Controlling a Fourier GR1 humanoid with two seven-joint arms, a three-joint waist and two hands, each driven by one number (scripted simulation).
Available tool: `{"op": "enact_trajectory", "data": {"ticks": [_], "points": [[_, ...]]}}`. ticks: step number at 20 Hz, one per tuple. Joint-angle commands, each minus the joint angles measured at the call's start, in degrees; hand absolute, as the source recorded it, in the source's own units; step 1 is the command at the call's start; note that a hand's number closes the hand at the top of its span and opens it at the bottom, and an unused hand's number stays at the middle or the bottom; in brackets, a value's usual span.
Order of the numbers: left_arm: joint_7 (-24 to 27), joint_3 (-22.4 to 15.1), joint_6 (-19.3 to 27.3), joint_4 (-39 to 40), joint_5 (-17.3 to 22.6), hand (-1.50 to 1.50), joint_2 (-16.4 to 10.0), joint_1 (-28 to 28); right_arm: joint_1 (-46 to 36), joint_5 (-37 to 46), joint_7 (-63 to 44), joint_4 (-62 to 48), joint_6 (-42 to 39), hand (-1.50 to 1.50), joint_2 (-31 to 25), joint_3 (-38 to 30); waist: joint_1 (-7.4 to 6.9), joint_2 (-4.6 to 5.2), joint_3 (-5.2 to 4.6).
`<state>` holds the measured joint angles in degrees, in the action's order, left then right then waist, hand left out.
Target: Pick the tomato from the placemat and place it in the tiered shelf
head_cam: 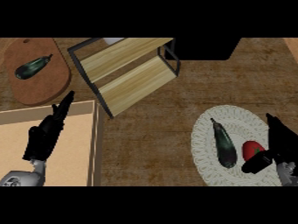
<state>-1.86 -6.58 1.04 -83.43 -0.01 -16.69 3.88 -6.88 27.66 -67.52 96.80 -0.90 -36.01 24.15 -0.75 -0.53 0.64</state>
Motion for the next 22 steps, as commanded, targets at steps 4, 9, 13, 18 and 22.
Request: {"op": "enact_trajectory", "data": {"ticks": [4, 9, 13, 18, 22], "points": [[-3.89, -1.49, -0.79, 2.68, 0.30, 0.00, 2.23, -1.68, -1.64, 4.51, -9.42, -4.23, -2.25, -1.50, 4.51, 1.21, 0.41, 0.65, -0.68], [-3.15, -0.97, -1.65, 3.43, 0.33, 0.00, 2.39, -1.49, 0.31, 3.71, -4.47, -6.70, -4.41, -1.50, 3.32, -1.25, 0.86, 0.65, -0.67], [0.83, -0.25, -1.89, 5.92, -0.23, 0.00, 2.38, -3.61, -0.35, 6.25, -5.66, -7.44, -3.60, -1.50, 6.34, -1.23, 0.86, 0.70, -0.72], [-1.38, -0.36, -1.90, 3.34, -0.21, 0.00, 3.04, -3.38, -0.15, 6.59, -3.15, -9.49, -5.34, -1.50, 6.79, -2.68, 0.67, 0.60, -0.67], [-2.22, 1.11, -3.25, 4.20, 0.26, 0.00, 1.68, -2.38, 2.23, 9.57, -0.85, -12.28, -2.64, -1.50, 8.86, -1.69, 0.92, 0.62, -0.65]]}}
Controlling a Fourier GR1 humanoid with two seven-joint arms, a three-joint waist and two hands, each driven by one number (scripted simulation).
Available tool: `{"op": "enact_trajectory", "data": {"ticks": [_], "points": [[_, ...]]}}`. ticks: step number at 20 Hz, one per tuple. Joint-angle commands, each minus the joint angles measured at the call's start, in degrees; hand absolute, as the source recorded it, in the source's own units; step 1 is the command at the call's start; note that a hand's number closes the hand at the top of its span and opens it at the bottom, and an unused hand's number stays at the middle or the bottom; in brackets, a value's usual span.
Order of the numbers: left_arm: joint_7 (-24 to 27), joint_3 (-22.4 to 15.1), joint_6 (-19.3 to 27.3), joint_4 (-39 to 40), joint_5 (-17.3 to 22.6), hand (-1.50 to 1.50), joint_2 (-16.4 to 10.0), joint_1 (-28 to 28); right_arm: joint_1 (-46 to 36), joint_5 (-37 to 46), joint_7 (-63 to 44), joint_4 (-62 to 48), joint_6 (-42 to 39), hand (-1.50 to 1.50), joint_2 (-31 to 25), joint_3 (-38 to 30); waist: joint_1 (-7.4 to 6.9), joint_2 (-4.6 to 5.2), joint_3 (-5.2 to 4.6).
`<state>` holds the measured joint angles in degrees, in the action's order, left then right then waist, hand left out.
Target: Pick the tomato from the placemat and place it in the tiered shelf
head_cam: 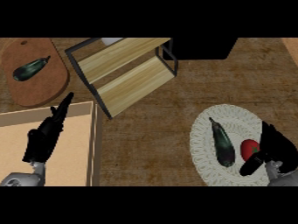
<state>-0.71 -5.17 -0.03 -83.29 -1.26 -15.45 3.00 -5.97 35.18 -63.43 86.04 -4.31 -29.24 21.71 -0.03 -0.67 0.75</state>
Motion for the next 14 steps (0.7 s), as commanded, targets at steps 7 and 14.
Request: {"op": "enact_trajectory", "data": {"ticks": [7, 14], "points": [[-3.01, -1.16, -0.89, 4.39, 0.17, 0.00, 3.18, -1.61, -0.30, 2.35, 5.08, -5.41, 0.32, 1.50, 2.85, -0.74, 0.30, 0.74, -0.75], [-4.69, -0.89, -1.65, 2.09, -0.19, 0.00, 3.03, -1.55, -3.91, 7.15, 4.81, -8.27, 0.93, 1.50, 3.67, -2.00, -0.07, 0.70, -0.74]]}}
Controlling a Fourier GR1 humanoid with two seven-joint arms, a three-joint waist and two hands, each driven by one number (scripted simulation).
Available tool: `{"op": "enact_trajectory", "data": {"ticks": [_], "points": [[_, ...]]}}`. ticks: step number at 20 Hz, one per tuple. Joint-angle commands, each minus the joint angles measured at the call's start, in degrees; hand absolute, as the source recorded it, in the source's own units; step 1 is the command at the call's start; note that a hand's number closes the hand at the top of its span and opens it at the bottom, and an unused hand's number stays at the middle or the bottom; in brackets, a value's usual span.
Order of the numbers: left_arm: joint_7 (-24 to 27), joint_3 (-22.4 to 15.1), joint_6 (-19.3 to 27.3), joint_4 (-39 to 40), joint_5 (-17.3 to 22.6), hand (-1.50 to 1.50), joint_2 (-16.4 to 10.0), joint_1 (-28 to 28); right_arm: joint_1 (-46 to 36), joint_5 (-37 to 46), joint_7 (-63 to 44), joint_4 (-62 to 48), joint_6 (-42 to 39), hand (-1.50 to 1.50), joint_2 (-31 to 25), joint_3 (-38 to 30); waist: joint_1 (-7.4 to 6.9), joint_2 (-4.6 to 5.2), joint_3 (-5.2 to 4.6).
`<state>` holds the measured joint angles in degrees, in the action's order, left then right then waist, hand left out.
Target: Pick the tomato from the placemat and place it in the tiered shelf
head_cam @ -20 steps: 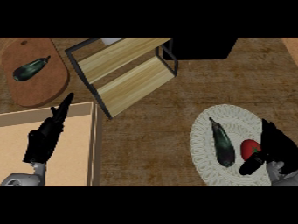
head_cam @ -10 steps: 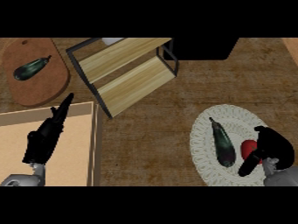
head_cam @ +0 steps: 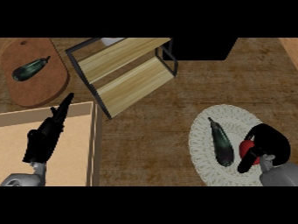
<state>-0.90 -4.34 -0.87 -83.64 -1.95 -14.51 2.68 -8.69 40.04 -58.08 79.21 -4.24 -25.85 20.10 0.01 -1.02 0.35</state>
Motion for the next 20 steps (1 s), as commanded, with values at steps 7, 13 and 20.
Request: {"op": "enact_trajectory", "data": {"ticks": [7, 13, 20], "points": [[-2.92, -1.58, -1.24, 3.38, -0.34, 0.00, 1.91, -0.79, -6.59, 4.54, 12.00, 2.28, -1.02, 1.50, 2.56, 7.16, -1.45, 1.43, -0.27], [0.23, -1.64, -2.81, 3.86, -0.13, 0.00, 1.25, -4.24, -13.59, -1.92, 32.18, 9.14, -8.25, 1.50, -2.11, 9.48, -1.59, 1.22, -0.33], [-2.28, -0.41, -1.79, 4.90, -0.41, 0.00, 1.86, -1.86, -20.07, -3.85, 31.72, 19.06, -10.91, 1.50, -5.12, 1.66, 0.71, 0.82, -0.40]]}}
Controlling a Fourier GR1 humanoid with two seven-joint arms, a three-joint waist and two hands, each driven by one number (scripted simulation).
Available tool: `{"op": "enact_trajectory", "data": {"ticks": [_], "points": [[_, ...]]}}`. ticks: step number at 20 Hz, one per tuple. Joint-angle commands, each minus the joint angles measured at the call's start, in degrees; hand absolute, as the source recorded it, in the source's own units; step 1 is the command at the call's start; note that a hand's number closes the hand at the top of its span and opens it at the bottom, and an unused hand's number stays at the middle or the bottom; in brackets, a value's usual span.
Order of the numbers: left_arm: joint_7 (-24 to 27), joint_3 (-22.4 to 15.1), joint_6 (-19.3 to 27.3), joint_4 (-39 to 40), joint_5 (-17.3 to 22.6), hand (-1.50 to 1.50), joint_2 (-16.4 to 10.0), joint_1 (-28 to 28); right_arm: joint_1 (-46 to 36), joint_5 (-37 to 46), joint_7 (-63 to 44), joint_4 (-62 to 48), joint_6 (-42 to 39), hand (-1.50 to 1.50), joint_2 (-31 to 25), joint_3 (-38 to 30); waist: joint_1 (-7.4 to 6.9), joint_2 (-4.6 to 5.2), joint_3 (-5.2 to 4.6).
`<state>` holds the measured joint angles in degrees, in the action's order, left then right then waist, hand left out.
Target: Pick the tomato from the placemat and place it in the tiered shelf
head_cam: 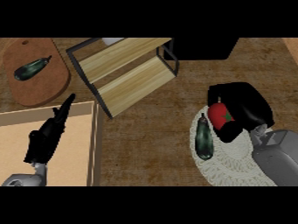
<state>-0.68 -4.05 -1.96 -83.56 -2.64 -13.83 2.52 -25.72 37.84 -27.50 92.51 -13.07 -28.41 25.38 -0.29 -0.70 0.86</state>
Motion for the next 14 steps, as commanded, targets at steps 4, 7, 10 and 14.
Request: {"op": "enact_trajectory", "data": {"ticks": [4, 7, 10, 14], "points": [[-1.15, -0.52, -1.18, 2.81, 0.85, 0.00, 1.17, -3.37, -6.59, -6.86, 0.38, 7.07, 1.05, 1.50, 1.00, -11.56, 0.32, 0.64, -0.86], [-5.25, -0.87, -1.26, 0.64, 0.95, 0.00, 1.14, -2.07, -10.89, -7.88, -2.63, 7.75, 3.30, 1.50, 5.30, -13.79, -0.05, 0.63, -0.85], [-3.85, 2.11, -3.22, 3.89, 2.57, 0.00, -0.73, 0.23, -15.57, -9.25, -5.64, 6.81, 1.34, 1.50, 6.68, -15.42, 0.01, 0.73, -0.91], [-7.20, -1.60, -0.66, 0.07, -0.29, 0.00, 2.17, -1.02, -26.85, -8.37, -7.38, -1.87, -0.94, 1.50, 6.98, -16.88, -1.01, 0.80, -0.90]]}}
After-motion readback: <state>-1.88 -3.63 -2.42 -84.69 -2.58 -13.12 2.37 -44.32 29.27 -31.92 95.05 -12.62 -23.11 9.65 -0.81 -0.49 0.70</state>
